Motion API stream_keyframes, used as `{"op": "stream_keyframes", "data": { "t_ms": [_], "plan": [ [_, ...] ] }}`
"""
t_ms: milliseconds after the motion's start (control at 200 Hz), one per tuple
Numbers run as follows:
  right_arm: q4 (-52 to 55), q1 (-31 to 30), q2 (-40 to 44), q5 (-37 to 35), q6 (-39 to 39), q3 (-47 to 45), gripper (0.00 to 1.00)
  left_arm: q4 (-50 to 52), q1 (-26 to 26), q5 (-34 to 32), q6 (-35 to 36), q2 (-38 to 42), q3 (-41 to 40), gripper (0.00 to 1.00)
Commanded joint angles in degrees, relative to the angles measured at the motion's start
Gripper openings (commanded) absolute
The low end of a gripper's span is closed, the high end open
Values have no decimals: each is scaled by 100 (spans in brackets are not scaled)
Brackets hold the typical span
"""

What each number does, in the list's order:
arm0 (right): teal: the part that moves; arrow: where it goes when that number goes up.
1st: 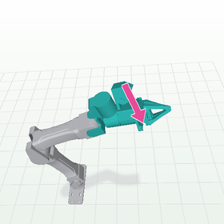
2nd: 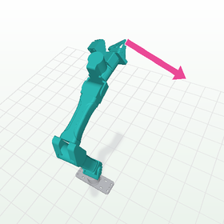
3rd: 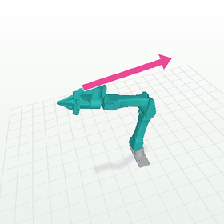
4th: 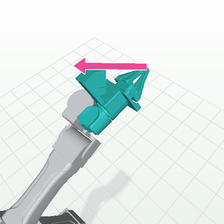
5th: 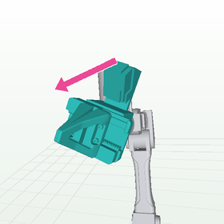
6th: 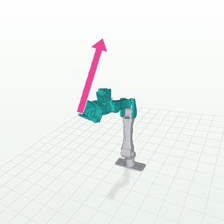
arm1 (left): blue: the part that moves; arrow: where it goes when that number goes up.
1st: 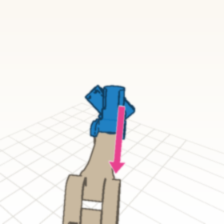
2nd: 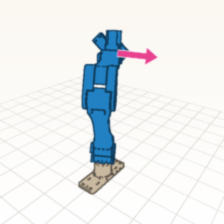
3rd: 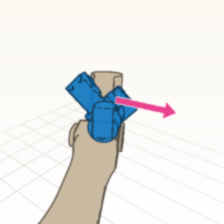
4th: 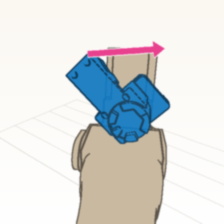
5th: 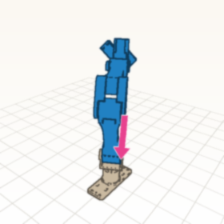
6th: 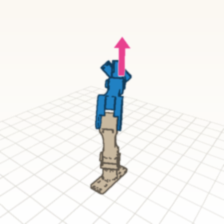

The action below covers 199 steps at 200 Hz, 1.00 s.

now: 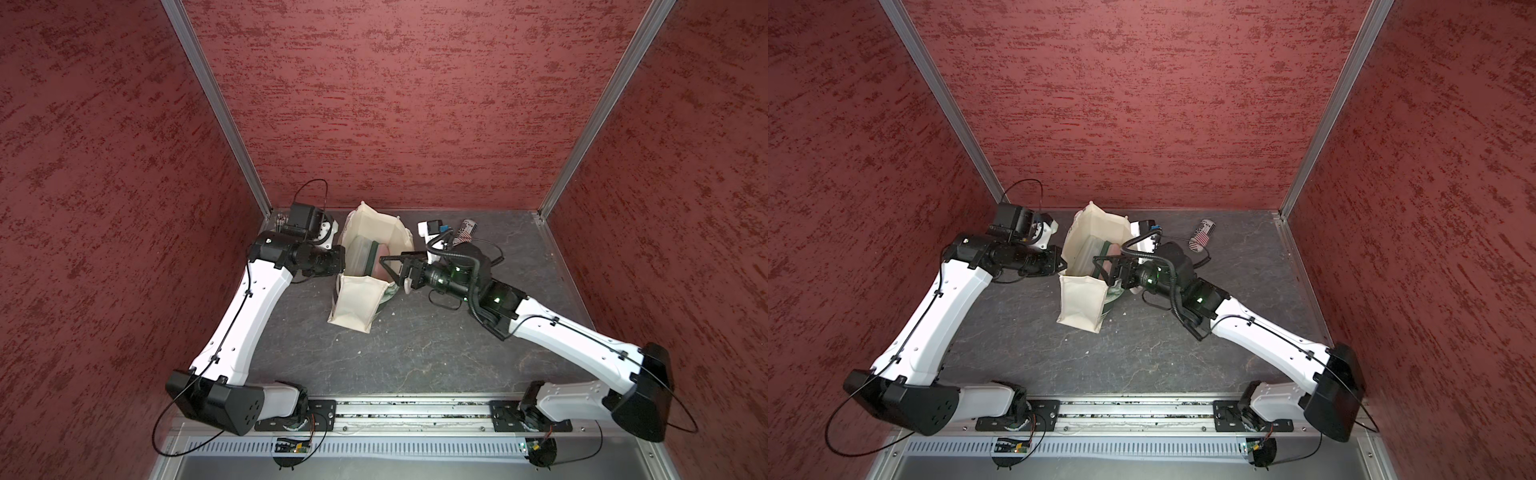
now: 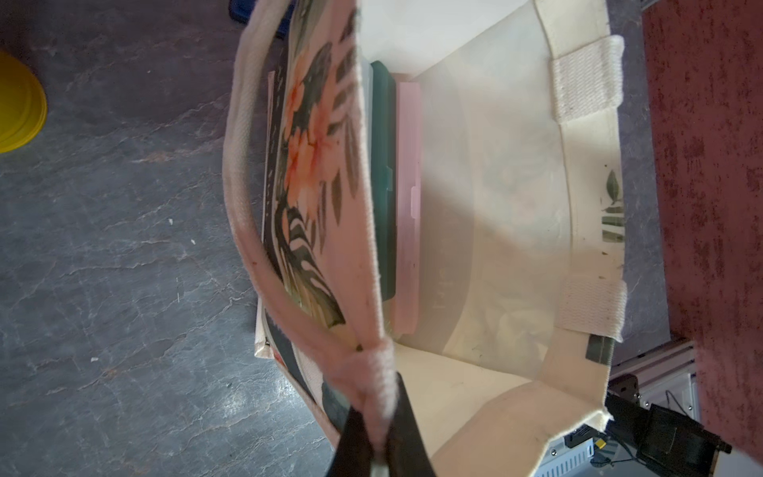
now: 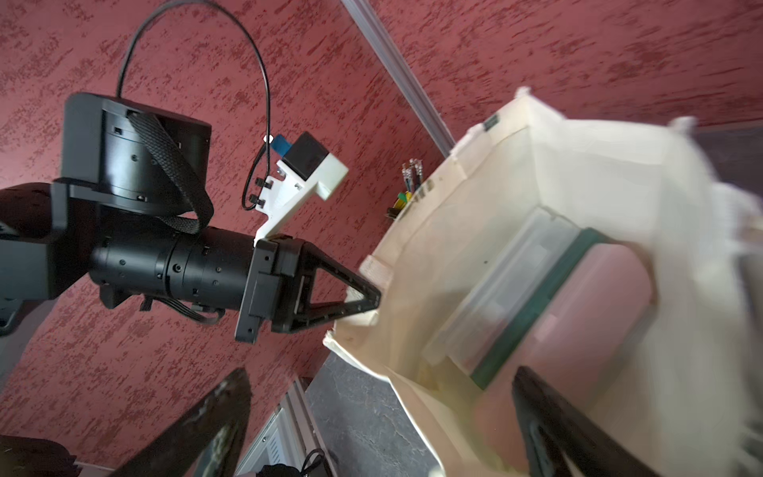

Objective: Take out the pencil case from the canvas bag
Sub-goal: Pick up the canvas bag from the center of the board.

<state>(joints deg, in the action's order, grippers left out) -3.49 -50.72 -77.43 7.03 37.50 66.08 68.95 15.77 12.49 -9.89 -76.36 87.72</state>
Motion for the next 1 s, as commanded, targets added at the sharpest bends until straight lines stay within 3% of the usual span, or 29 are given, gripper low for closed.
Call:
{"op": "stream_keyframes", "data": {
  "t_ms": [0,165,391,651,992],
  "plan": [
    [-348,-140,-320,-296,85,454,99,-751,182,-191,399,126,253,0],
    [-392,-140,-554,-1240,462,116,99,-912,345,-251,696,171,412,0],
    [-725,-166,-615,-1032,958,-1035,99,-1437,995,-777,1349,7,429,0],
    [-841,-195,63,-1036,1316,-2400,99,-1896,1779,-688,1602,-116,342,0],
    [-680,-206,1711,-1317,1636,-3703,99,-2234,2797,-1325,1684,106,-507,0]
  ]
}}
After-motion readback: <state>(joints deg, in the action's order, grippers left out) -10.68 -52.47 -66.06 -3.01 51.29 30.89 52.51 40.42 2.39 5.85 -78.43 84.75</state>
